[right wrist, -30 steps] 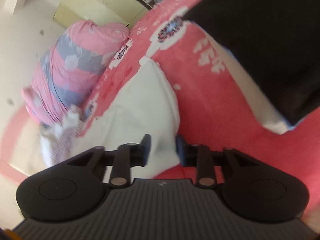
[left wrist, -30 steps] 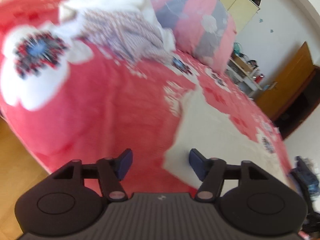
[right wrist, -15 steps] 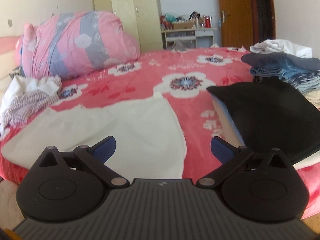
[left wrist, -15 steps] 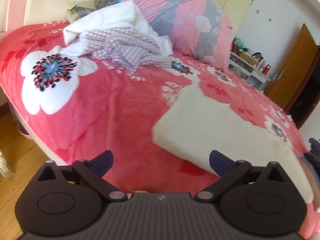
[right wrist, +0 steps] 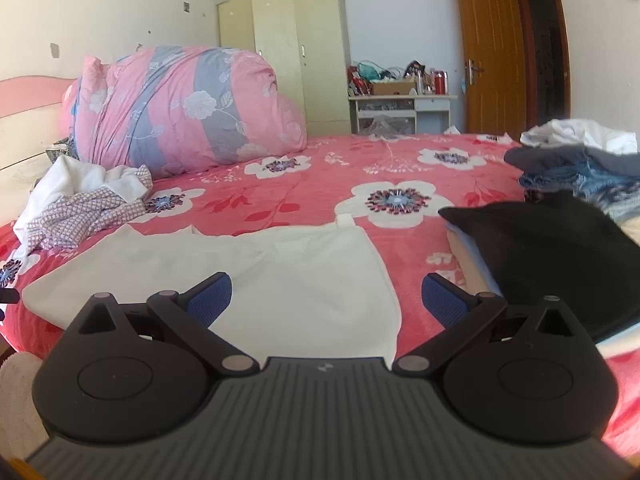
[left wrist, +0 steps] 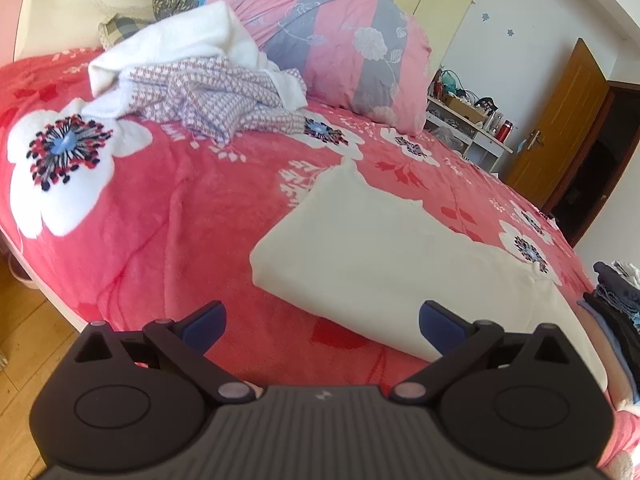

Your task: Fold clothes

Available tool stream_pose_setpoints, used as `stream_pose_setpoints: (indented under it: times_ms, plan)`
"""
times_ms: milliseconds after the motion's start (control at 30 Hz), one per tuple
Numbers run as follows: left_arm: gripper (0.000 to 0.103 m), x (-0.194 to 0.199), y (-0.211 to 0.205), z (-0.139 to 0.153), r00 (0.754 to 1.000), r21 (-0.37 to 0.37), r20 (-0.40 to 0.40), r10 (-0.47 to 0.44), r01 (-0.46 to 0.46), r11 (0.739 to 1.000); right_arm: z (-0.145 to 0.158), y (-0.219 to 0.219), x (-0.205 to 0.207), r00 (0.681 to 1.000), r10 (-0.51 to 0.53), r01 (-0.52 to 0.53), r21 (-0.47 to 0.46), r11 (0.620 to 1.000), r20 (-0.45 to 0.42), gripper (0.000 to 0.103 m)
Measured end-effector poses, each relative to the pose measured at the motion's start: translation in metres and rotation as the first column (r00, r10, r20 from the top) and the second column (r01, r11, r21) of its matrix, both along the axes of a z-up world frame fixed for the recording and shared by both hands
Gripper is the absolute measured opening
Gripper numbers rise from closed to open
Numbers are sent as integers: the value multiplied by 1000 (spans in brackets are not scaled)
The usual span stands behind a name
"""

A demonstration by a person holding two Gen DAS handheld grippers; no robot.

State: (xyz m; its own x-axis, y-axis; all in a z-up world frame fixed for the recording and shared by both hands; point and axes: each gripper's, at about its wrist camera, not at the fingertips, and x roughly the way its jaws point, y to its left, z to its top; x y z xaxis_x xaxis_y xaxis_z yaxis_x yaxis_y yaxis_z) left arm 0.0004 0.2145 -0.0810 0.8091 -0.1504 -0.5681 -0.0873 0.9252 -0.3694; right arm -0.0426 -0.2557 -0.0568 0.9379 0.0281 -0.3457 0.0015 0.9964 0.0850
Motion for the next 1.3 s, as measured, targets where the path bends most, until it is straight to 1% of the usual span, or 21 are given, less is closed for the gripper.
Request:
stream_pose_setpoints:
  times_ms: [67,133,233,300,433,567,600,667,733,767,800,833,867,900,933,967,1133,1167,1267,1300]
  plan:
    - [103,3,1,-1,1000,1,-3,7,-7,1000,1,-2,-4,1000,20,-20,-11,1000,22,102]
    - [103,7,1,0,1000,10,-3,17,-16,1000,1,-8,-5,999,39,-39,14,999,34,102]
    - [103,13,-4,3,1000,58,14,21,-21,998,-2,-12,-2,1000,8,-9,53,999,17,102]
    - [103,19,-8,6,999,96,29,14,-17,995,-5,-14,3,1000,-11,11,64,998,-1,102]
    - [103,40,-17,10,998,184,55,-8,-2,983,-12,-17,12,1000,-10,12,101,995,-16,102]
    - [102,66,-24,10,997,281,67,-38,18,960,-19,-17,23,1000,-7,10,93,996,-30,102]
    - [99,73,-25,9,997,303,64,-42,20,953,-21,-17,26,999,-4,7,89,996,-35,102]
    - [89,88,-27,6,998,338,44,-52,34,941,-24,-17,32,999,-3,7,79,997,-45,102]
    - [67,100,-29,3,997,370,14,-73,63,927,-28,-17,37,998,-6,10,71,997,-56,102]
    - [63,106,-30,1,996,386,-3,-86,80,919,-30,-17,40,998,-7,11,71,997,-61,101]
    - [56,111,-31,-2,995,401,-20,-98,98,911,-32,-17,41,998,-7,12,72,997,-66,101]
    - [46,117,-33,-4,993,417,-37,-110,115,902,-33,-17,43,998,-7,12,73,997,-70,101]
    - [38,120,-35,-6,991,433,-53,-119,130,892,-35,-16,45,997,-7,12,73,997,-74,101]
    - [20,123,-36,-9,990,444,-68,-124,141,885,-37,-16,47,997,-7,12,72,997,-78,101]
    - [7,125,-34,-10,989,443,-81,-127,149,884,-39,-16,50,996,-7,13,71,997,-85,100]
    - [8,126,-32,-11,988,439,-89,-128,155,885,-40,-15,51,996,-5,11,71,997,-91,99]
    - [6,126,-9,3,995,348,-27,-99,102,932,-46,-14,56,994,-1,8,62,998,-112,99]
    - [6,129,-3,2,996,321,-31,-87,92,942,-47,-14,56,993,-3,10,60,998,-116,99]
    - [6,137,12,-7,997,207,-54,-50,60,976,-53,-20,60,990,-10,21,74,997,-140,98]
    - [6,138,19,-10,998,150,-58,-35,43,988,-53,-22,59,989,-13,25,80,996,-145,98]
